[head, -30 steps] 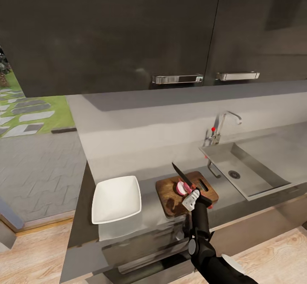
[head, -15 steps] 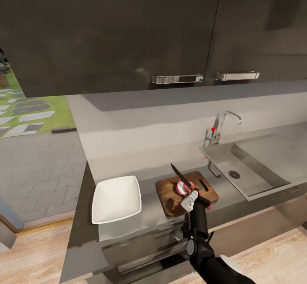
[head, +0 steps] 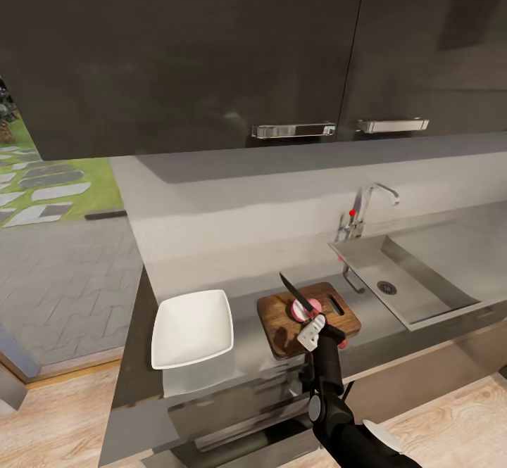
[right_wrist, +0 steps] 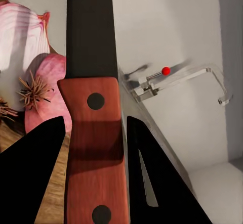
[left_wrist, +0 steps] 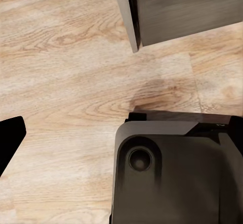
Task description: In the kitchen, take the Vidalia onion out of the sink, dice it on the chopping board with the paring knife, put the diced onion into the bowl on the countertop, then place both the paring knife and the chopping board into the sink.
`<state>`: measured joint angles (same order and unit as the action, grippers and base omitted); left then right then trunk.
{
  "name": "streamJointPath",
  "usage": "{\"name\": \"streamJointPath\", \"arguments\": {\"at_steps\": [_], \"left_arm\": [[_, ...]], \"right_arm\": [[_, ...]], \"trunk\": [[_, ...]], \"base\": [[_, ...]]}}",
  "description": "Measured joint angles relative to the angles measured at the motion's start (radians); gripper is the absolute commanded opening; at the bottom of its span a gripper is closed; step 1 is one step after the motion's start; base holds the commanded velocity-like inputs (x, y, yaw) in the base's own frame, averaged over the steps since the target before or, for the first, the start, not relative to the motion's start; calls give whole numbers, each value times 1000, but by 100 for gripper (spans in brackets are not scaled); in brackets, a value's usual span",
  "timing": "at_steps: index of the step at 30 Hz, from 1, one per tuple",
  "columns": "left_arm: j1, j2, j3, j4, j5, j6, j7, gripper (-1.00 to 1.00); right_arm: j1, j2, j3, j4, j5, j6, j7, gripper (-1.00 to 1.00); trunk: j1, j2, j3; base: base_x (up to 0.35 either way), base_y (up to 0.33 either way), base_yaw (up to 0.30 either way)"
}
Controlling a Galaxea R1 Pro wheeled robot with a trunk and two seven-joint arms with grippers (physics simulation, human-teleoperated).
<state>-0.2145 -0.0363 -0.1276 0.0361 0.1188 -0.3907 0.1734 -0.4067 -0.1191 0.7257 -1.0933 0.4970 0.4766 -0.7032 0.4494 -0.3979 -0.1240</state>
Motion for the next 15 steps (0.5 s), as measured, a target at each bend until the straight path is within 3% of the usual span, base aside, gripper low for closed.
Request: {"name": "streamJointPath", "arguments": {"at_steps": [15], "left_arm": [[0, 0, 0, 0, 0, 0, 0, 100]], "right_arm": [[0, 0, 0, 1, 0, 0, 6, -100]], "trunk": [[0, 0, 0]], "base": [[0, 0, 0]]}}
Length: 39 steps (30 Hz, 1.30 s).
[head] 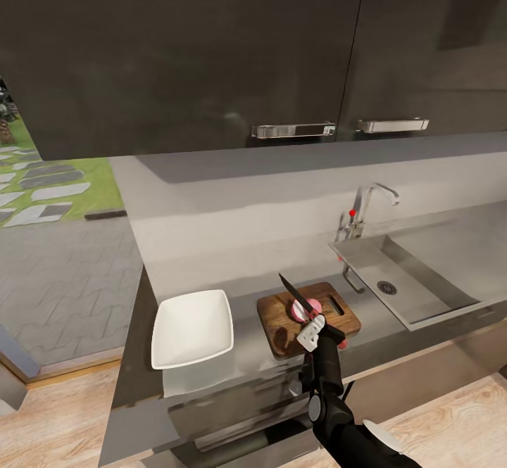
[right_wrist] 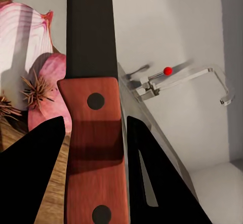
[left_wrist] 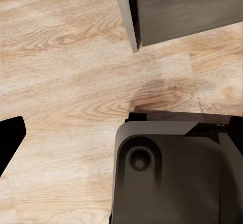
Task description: In the kitchen, take the Vidalia onion out of the sink, dice it on the chopping board with the paring knife, put the diced onion into the bowl on the countertop, then place both the paring knife and the chopping board into the sink.
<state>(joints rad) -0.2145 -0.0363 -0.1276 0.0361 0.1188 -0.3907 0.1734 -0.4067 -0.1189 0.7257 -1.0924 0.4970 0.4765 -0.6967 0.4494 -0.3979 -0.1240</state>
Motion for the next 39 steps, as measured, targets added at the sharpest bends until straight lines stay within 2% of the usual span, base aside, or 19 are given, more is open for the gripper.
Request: {"name": "streamJointPath", "arguments": {"at_steps": [7, 12, 15, 39], "left_arm": [[0, 0, 0, 0, 0, 0, 0, 100], [0, 0, 0, 0, 0, 0, 0, 100], [0, 0, 0, 0, 0, 0, 0, 100], [0, 0, 0, 0, 0, -1, 0, 100]], "right_arm": [[0, 3, 1, 16, 0, 0, 1, -100], [0, 31, 0, 48, 2, -2, 1, -100], [0, 36, 0, 57, 3, -3, 1, -100], [0, 39, -3, 62, 4, -3, 2, -100]], "trunk": [[0, 0, 0], [0, 0, 0], [0, 0, 0], [0, 0, 0]], "base": [[0, 0, 0], [0, 0, 0], [0, 0, 0], [0, 0, 0]]}}
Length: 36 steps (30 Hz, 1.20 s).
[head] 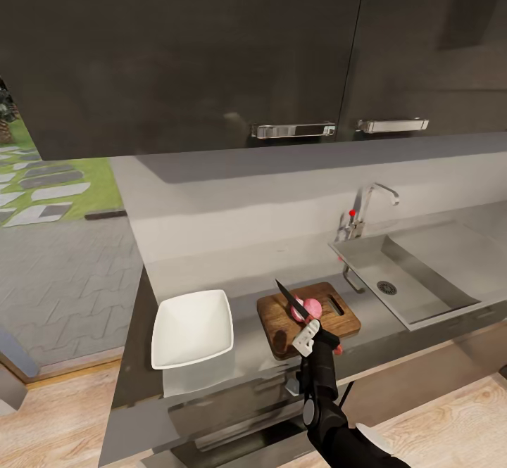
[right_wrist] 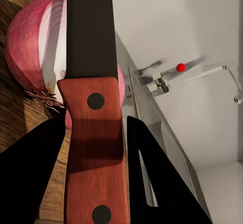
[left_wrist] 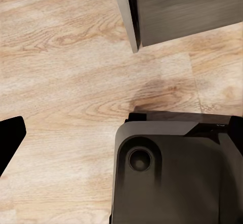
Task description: In the kitchen, take the Vidalia onion out of the sink, dice it on the chopping board with the paring knife, put the diced onion into the bowl on the countertop, then place both the paring knife and the chopping board into the sink.
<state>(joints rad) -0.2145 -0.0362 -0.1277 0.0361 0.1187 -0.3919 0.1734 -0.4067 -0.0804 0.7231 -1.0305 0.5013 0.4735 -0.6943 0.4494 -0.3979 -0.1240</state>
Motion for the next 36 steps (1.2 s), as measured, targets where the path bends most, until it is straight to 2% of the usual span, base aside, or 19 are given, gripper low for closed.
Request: {"name": "streamJointPath", "arguments": {"at_steps": [28, 36], "left_arm": [[0, 0, 0, 0, 0, 1, 0, 100], [0, 0, 0, 0, 0, 1, 0, 100]], "right_arm": [[0, 0, 0, 35, 1, -1, 1, -100], [0, -3, -2, -8, 5, -6, -1, -100]], "trunk": [[0, 0, 0], [0, 0, 0]], "base": [[0, 0, 0], [0, 0, 0]]}}
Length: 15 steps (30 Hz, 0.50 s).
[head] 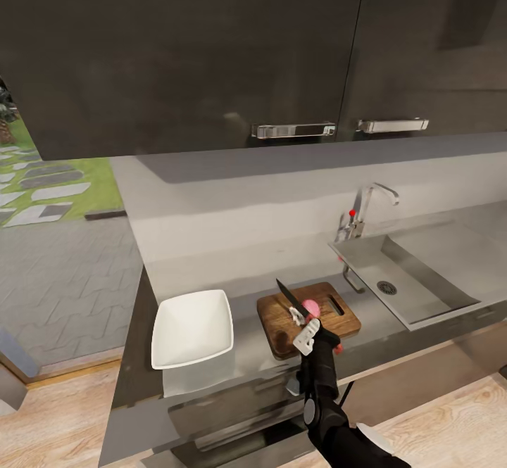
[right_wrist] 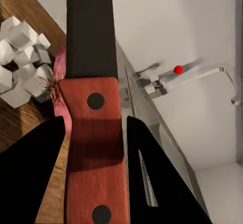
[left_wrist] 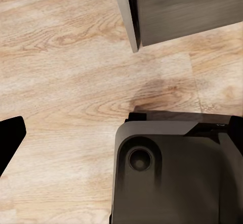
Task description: In the kitchen, take the Vidalia onion out of the sink, dice it on the chopping board with the paring knife, put the diced onion into the bowl on the countertop, then place both the paring knife and the chopping board into the sink.
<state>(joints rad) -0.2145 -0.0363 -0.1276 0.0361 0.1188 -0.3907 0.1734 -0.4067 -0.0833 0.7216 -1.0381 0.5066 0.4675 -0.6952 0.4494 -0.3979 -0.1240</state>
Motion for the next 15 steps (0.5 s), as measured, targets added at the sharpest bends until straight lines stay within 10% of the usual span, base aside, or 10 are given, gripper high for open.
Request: {"name": "streamJointPath", "arguments": {"at_steps": [15], "left_arm": [[0, -1, 0, 0, 0, 0, 0, 100]], "right_arm": [[0, -38, -4, -51, 0, 2, 0, -100]], "trunk": [[0, 0, 0]], "base": [[0, -4, 0]]}}
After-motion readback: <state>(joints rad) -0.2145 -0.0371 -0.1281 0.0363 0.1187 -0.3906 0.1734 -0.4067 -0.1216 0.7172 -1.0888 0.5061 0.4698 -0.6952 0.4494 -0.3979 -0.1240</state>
